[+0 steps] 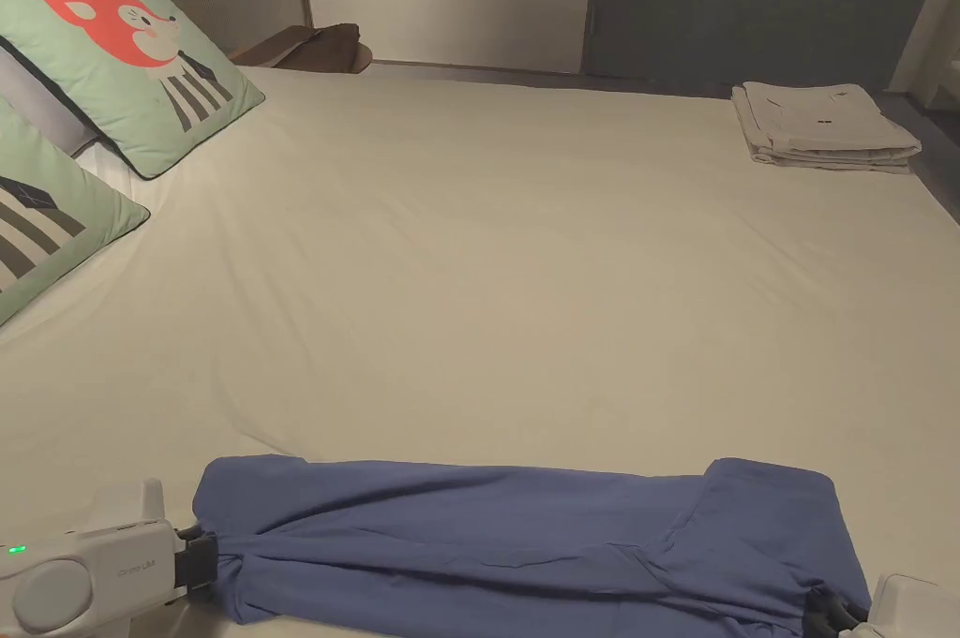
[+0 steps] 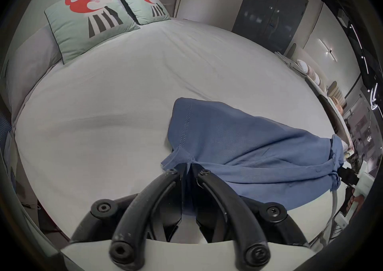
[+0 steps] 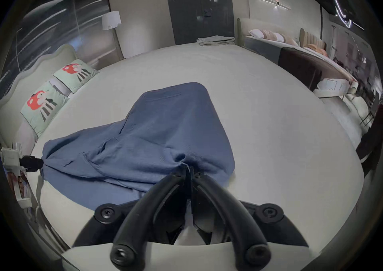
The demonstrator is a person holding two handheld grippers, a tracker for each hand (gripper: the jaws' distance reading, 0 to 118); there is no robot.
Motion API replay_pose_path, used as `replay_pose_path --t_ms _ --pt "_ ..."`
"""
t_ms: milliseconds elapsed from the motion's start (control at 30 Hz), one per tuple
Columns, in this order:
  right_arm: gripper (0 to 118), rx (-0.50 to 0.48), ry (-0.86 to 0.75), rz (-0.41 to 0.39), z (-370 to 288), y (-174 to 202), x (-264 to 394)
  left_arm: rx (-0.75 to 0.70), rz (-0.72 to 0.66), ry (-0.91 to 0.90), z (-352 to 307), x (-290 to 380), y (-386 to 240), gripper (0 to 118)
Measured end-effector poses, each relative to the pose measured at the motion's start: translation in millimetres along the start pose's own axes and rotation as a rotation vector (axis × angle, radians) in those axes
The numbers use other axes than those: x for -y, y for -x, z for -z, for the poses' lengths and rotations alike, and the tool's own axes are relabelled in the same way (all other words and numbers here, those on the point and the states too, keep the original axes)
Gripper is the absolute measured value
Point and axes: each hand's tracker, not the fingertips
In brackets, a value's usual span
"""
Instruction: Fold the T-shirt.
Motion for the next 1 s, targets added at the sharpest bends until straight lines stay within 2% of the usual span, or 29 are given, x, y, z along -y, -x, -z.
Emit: replay_pose_path --t_ms 67,367,433,467,500,533,567,600,633,667,867,1000 --pt "2 -0.013 -0.010 0.025 -8.8 -1.8 -1.0 0.018 -0.023 -0.001 -8.9 -0.6 1.9 3" --pt "2 0.002 0.000 0.022 -4.4 -1.8 1.3 0.009 -0.024 0.021 -0.1 6.4 2.3 3" --pt "5 0.000 -0.005 0.026 -7.4 0.9 0.7 0.006 -0.021 0.019 -1.5 7.5 -1.2 7" --pt "15 -0.001 -0.008 0.024 -10.3 2.4 -1.6 0.001 -0.019 0.011 -4.5 6.3 -3.1 16" --pt "31 0.001 -0.011 0.028 -13.3 4.6 -5.6 -0.004 -0.015 0.001 -7.9 3.8 -5.4 34" --pt "58 0.004 -0.015 0.029 -19.2 8.7 -13.3 -0.009 -0.011 -0.004 -11.0 0.7 -7.9 64" --pt "73 0.006 -0.025 0.028 -23.5 12.0 -19.7 -0.009 -0.002 -0.009 -14.9 -2.3 -11.3 85" --pt "85 0.002 -0.053 0.024 -28.9 15.8 -27.9 0.001 0.005 -0.029 -20.2 -6.5 -16.0 100" --pt "97 -0.010 -0.100 0.015 -34.4 20.4 -36.7 0.020 0.013 -0.059 -26.0 -11.5 -21.8 109" --pt "100 -0.020 -0.140 0.013 -34.8 22.9 -43.7 0.040 0.023 -0.103 -33.9 -17.8 -29.4 109" --pt "100 -0.094 -0.385 -0.048 -74.8 71.4 -105.7 0.158 0.078 -0.372 -80.8 -62.9 -85.8 109" --pt "100 -0.091 -0.522 -0.098 -90.4 99.3 -127.4 0.221 0.072 -0.551 -103.2 -82.3 -117.8 109"
